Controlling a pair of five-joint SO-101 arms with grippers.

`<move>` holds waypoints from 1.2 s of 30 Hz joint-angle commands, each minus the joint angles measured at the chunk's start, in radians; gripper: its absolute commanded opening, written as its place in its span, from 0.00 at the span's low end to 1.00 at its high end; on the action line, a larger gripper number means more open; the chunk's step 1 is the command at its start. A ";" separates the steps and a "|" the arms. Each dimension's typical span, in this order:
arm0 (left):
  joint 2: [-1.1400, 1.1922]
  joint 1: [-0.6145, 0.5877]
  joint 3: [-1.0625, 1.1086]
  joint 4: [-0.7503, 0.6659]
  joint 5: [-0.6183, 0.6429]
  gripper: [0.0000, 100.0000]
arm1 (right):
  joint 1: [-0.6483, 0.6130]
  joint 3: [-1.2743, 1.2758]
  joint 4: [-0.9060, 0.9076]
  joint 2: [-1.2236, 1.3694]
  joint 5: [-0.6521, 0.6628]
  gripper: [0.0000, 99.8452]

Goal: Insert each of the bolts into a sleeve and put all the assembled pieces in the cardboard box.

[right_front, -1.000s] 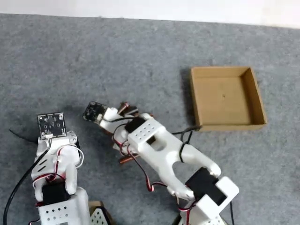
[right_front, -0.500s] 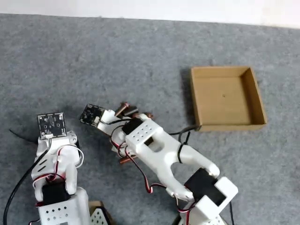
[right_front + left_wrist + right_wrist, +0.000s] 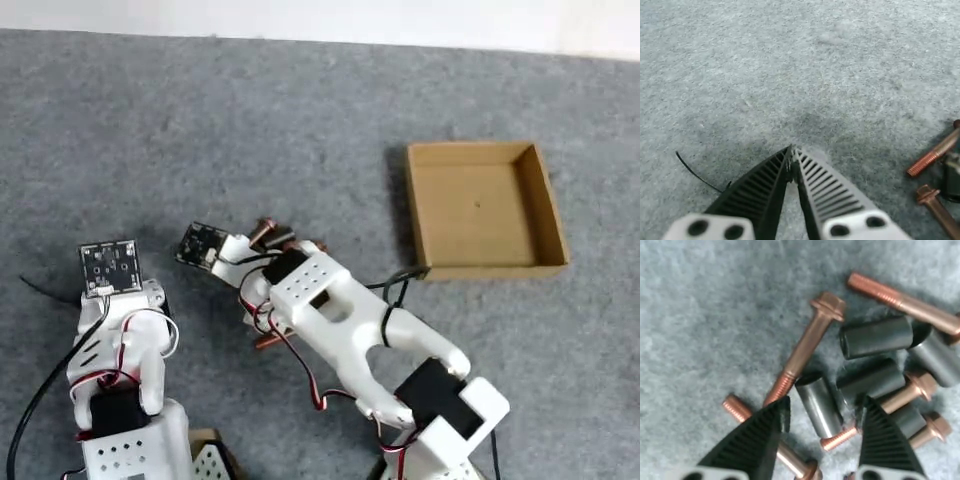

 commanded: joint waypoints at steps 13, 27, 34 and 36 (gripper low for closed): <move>-0.005 -0.013 -0.015 -0.021 0.008 0.01 | 0.021 0.067 0.007 0.024 0.008 0.19; -0.005 -0.013 -0.015 -0.021 0.008 0.01 | 0.021 0.070 -0.154 0.024 -0.063 0.19; -0.005 -0.013 -0.015 -0.021 0.008 0.01 | 0.021 0.070 -0.180 0.024 -0.064 0.19; -0.005 -0.013 -0.015 -0.021 0.008 0.01 | 0.021 0.070 -0.165 0.024 -0.064 0.19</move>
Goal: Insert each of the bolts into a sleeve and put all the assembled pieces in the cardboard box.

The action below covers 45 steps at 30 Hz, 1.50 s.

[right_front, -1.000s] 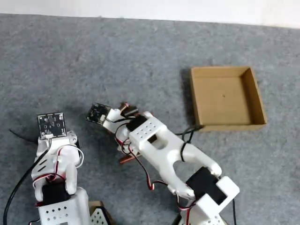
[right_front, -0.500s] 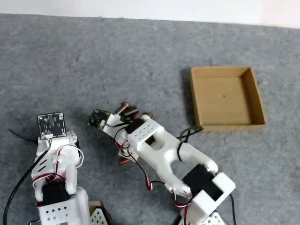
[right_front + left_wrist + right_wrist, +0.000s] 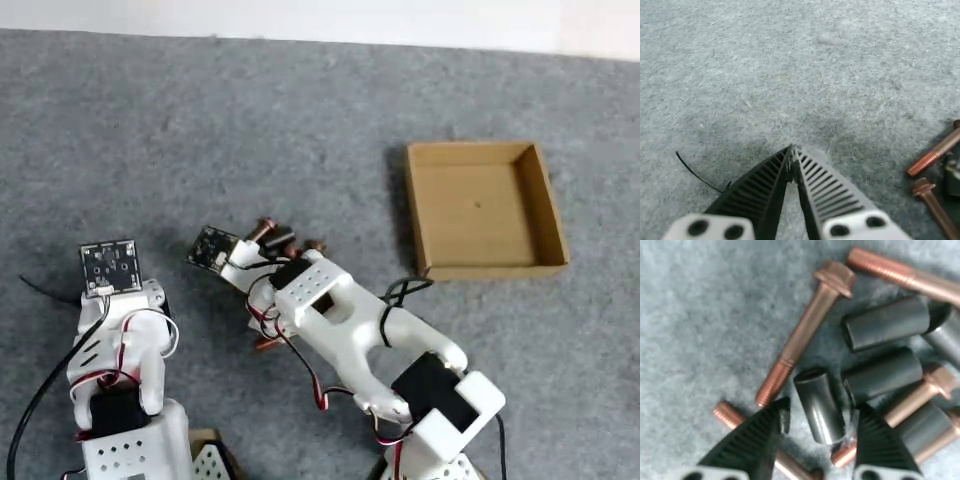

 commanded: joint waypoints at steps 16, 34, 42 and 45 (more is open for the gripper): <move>-0.005 -0.013 -0.015 -0.021 0.008 0.01 | 0.012 0.025 -0.007 0.013 -0.008 0.01; -0.005 -0.012 -0.013 -0.021 0.006 0.01 | 0.133 0.209 -0.137 -0.348 -0.123 0.00; -0.005 -0.012 -0.013 -0.021 0.006 0.01 | 0.153 0.578 -0.292 -0.855 -0.166 0.00; -0.005 -0.012 -0.013 -0.021 0.006 0.01 | 0.163 0.644 -0.292 -0.998 -0.180 0.00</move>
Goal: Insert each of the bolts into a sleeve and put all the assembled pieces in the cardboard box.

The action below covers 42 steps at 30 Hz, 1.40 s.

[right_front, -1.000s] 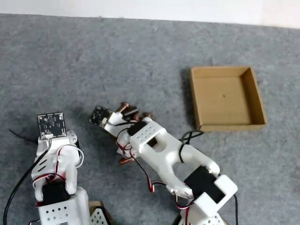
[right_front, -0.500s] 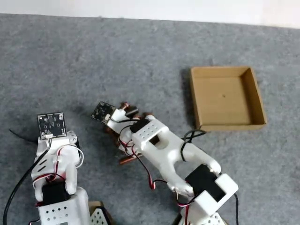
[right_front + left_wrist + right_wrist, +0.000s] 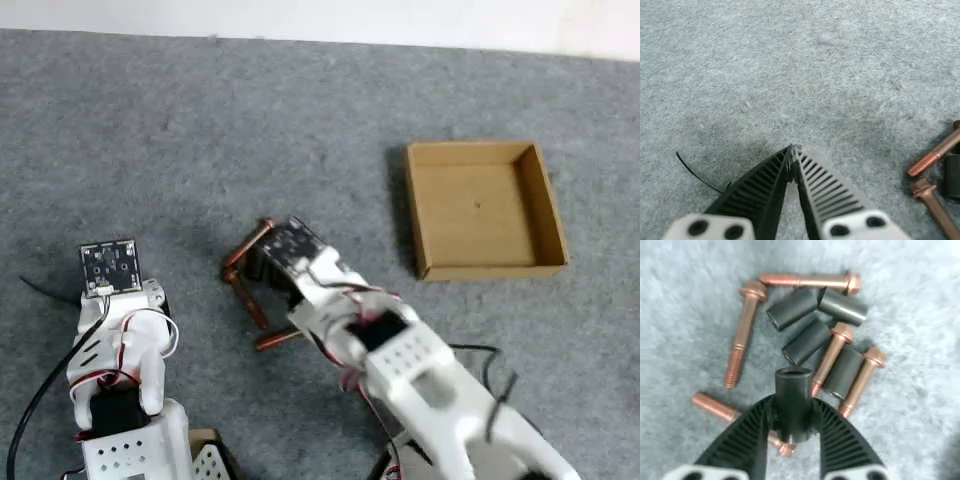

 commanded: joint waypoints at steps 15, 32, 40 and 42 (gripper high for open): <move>-0.005 -0.012 -0.012 -0.021 0.006 0.01 | 0.176 0.302 -0.031 -0.628 -0.018 0.00; -0.004 0.305 0.035 -0.080 0.199 0.14 | 0.277 0.572 -0.027 -1.104 -0.100 0.00; 0.001 0.524 0.107 -0.080 0.101 0.13 | 0.277 0.591 -0.025 -1.129 -0.098 0.00; -0.004 0.504 0.105 -0.078 0.107 0.13 | 0.277 0.591 -0.025 -1.129 -0.098 0.00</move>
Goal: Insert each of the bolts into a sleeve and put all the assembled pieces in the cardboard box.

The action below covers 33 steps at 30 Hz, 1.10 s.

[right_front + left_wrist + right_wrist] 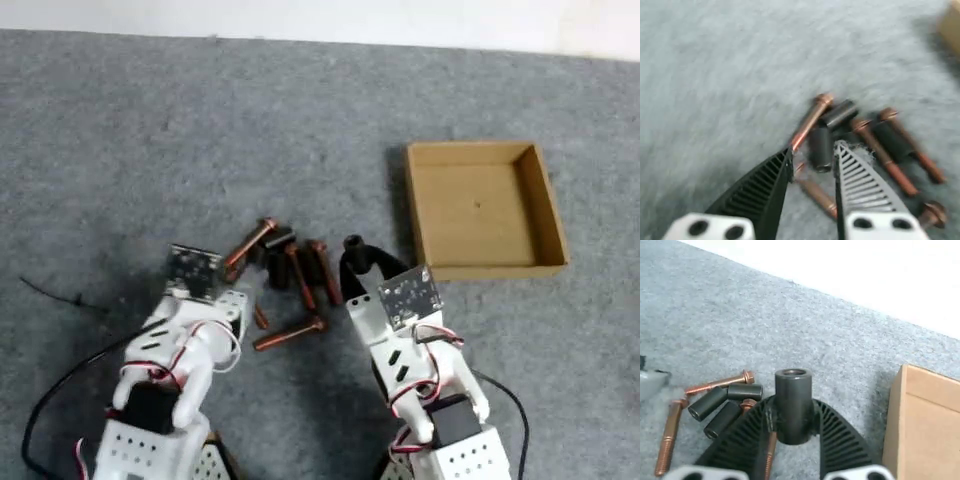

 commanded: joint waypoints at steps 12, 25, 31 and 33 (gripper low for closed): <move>0.007 -0.036 -0.102 0.130 0.206 0.13 | 0.010 0.067 -0.019 -0.024 -0.005 0.00; 0.010 -0.031 -0.110 0.153 0.209 0.13 | 0.010 0.067 -0.019 -0.024 -0.005 0.00; 0.010 -0.028 -0.117 0.189 0.210 0.14 | 0.008 0.087 -0.019 -0.024 -0.005 0.00; 0.010 -0.028 -0.117 0.190 0.210 0.14 | 0.008 0.093 -0.019 -0.024 -0.005 0.00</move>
